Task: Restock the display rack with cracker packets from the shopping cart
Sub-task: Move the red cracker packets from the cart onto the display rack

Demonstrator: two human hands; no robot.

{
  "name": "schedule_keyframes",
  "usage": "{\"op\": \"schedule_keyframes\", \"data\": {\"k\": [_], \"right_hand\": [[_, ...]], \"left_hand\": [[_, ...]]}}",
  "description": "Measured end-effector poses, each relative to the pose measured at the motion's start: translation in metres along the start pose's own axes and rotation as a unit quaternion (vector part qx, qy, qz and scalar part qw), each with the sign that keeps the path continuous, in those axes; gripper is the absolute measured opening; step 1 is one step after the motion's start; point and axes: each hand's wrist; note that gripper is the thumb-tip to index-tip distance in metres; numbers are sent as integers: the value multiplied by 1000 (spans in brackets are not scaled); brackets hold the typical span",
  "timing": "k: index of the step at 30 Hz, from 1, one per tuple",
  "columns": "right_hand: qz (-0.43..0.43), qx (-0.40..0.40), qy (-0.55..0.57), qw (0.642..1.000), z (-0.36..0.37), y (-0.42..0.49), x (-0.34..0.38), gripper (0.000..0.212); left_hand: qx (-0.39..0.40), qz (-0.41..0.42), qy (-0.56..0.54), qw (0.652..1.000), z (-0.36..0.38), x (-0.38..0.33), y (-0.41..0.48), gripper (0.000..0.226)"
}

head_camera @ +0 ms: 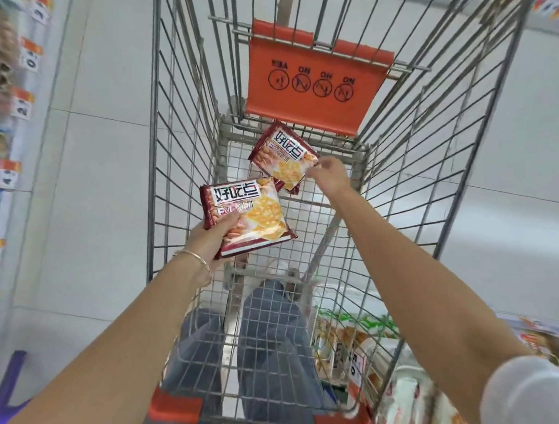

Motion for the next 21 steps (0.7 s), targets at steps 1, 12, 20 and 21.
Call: {"op": "schedule_keyframes", "data": {"k": [1, 12, 20, 21], "right_hand": [[-1, -21, 11, 1000, 3, 9, 3, 66], [24, -27, -78, 996, 40, 51, 5, 20], [-9, -95, 213, 972, -1, -11, -14, 26], [7, -92, 247, 965, -9, -20, -15, 22]], "left_hand": [[-12, 11, 8, 1000, -2, 1, 3, 29], [-34, 8, 21, 999, 1, 3, 11, 13], [-58, -11, 99, 993, -6, -3, -14, 67], [-62, -11, 112, 992, -10, -4, -18, 85]]}}
Point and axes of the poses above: each hand's wrist, its own y-axis towards the middle knuckle, its own z-axis out of the palm, x = y × z, and after that the axes turned 2 degrees about x, right-handed
